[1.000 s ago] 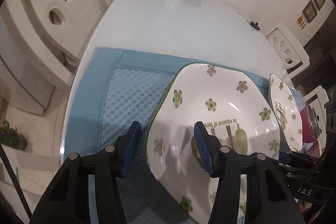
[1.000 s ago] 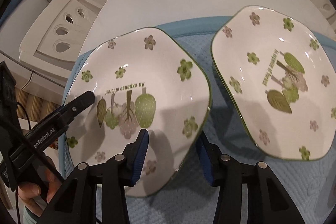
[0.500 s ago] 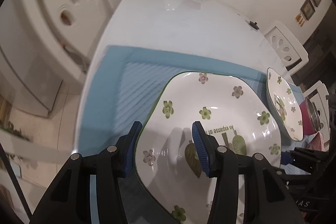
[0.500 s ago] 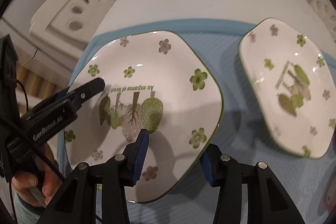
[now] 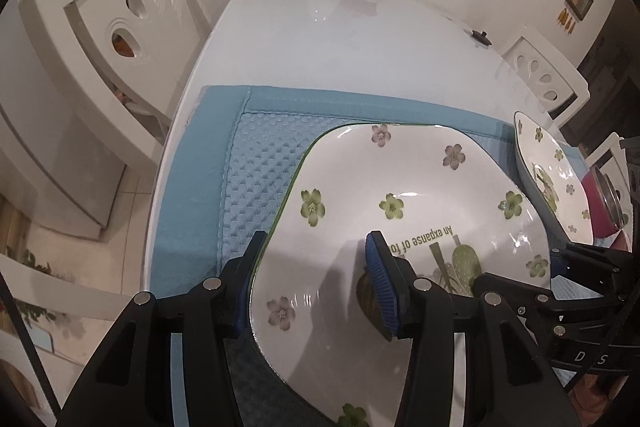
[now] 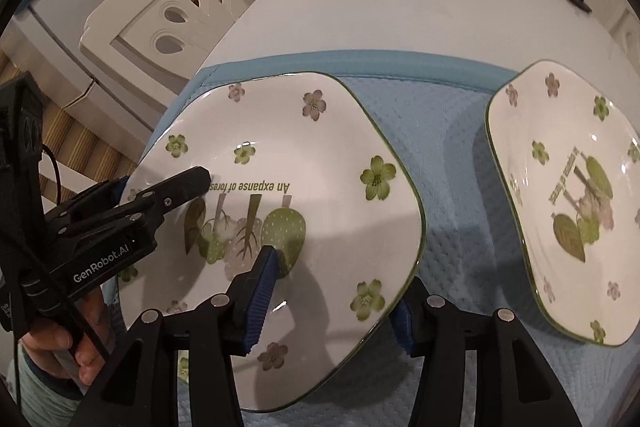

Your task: Organize plates and bowls

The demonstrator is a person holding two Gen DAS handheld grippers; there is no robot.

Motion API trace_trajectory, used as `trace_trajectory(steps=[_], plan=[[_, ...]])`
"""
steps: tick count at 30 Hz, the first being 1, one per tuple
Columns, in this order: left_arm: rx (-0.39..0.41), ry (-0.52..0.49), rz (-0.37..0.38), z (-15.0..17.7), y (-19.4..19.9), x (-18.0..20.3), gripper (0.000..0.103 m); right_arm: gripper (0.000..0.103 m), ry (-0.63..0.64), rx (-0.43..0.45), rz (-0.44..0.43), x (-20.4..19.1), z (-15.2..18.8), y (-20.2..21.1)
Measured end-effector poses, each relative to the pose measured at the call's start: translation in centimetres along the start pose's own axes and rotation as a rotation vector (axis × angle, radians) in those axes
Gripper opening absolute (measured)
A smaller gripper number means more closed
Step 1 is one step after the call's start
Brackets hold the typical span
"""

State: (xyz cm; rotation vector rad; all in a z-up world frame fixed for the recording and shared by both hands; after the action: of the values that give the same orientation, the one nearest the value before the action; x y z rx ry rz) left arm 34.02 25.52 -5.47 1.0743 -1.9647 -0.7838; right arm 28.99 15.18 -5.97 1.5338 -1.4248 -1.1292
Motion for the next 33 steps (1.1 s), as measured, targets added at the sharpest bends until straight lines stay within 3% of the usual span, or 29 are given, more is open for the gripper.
trace_trajectory(steps=[5, 17, 21, 25, 28, 33], plan=[[0.024, 0.008, 0.022, 0.5, 1.3, 0.5, 0.045, 0.044, 0.054, 0.029, -0.011, 0.2, 0.4, 1.3], [0.05, -0.023, 0.012, 1.5, 3.7, 2.0, 0.045, 0.042, 0.126, 0.065, -0.007, -0.7, 1.5, 3.5], [0.019, 0.003, -0.005, 2.0, 2.8, 0.9, 0.042, 0.041, 0.127, 0.044, -0.01, -0.6, 2.5, 3.1], [0.013, 0.068, -0.033, 2.1, 2.2, -1.6, 0.04, 0.041, 0.21, -0.003, -0.044, -3.0, 4.4, 3.0], [0.027, 0.049, -0.022, 1.7, 2.6, -1.3, 0.04, 0.041, 0.162, -0.045, -0.087, -2.2, 5.1, 2.4], [0.012, 0.026, -0.04, 2.1, 2.0, -1.3, 0.04, 0.042, 0.018, -0.063, -0.112, 1.0, 3.1, 1.2]])
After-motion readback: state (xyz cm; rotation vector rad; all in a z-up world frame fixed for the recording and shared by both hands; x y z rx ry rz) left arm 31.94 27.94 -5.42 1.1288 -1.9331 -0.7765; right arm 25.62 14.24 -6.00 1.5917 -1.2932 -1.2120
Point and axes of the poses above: each gripper's, at about its wrist camera, not at the fingertips, and y roughly against the way its jaws point, x to its right, z to its underside, the point moved 9 cm from there along -y, roughly the way its jaws point, and after that the axes turned 8 degrees about z, right-handed, at the moved point
